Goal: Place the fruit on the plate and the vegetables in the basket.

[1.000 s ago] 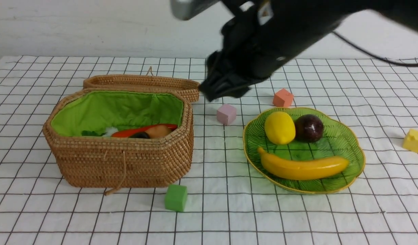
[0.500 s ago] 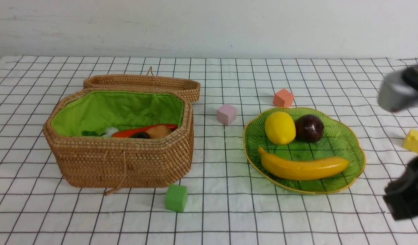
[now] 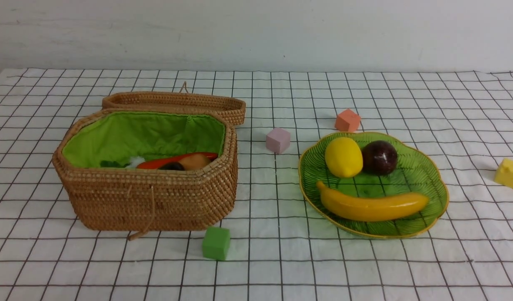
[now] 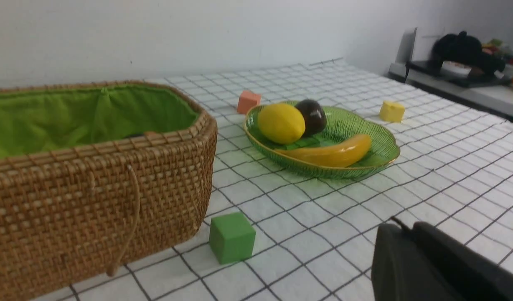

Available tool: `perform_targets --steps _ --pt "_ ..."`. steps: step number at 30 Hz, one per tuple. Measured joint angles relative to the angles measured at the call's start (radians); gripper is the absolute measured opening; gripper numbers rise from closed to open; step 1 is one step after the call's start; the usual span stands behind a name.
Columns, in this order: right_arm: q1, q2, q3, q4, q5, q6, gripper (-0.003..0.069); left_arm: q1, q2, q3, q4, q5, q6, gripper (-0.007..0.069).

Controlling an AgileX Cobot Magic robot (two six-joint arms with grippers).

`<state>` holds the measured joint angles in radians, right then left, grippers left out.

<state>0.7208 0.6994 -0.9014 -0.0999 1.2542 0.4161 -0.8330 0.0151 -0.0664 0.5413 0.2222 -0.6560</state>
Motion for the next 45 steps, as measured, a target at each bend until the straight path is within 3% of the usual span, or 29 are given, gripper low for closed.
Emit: perform_targets --steps 6,7,8,9,11,14,15,18,24,45 --pt "-0.055 -0.05 0.0 0.015 0.001 0.0 0.0028 0.0 0.0 0.038 0.0 0.0 0.0 0.004" --pt "-0.144 -0.074 0.002 0.014 0.0 0.0 0.0027 0.0 0.0 0.043 0.0 0.005 0.0 0.004" --pt "-0.156 -0.074 0.002 0.014 -0.001 0.0 0.0026 0.0 0.0 0.043 0.0 0.007 0.0 0.004" --pt "-0.233 -0.102 0.017 0.011 -0.02 -0.011 0.0016 0.0 0.0 0.044 0.0 0.016 0.0 0.0041" --pt "-0.391 -0.178 0.089 0.035 -0.145 -0.12 -0.0006 0.0 0.0 0.044 0.0 0.036 0.0 0.0043" --pt "-0.511 -0.273 0.21 0.089 -0.318 -0.264 -0.0008 0.0 0.0 0.044 0.0 0.047 0.0 0.0043" --pt "-0.586 -0.344 0.32 0.134 -0.46 -0.363 -0.0008 0.0 0.0 0.044 0.0 0.053 0.0 0.0043" --pt "-0.707 -0.505 0.593 0.235 -0.676 -0.498 -0.0008 0.0 0.0 0.044 0.0 0.059 0.0 0.0043" --pt "-0.744 -0.695 0.904 0.281 -0.825 -0.533 -0.0008 0.0 0.0 0.045 0.0 0.065 0.0 0.0046" --pt "-0.744 -0.709 0.914 0.287 -0.854 -0.536 -0.0008 0.0 0.0 0.046 0.0 0.067 0.0 0.006"
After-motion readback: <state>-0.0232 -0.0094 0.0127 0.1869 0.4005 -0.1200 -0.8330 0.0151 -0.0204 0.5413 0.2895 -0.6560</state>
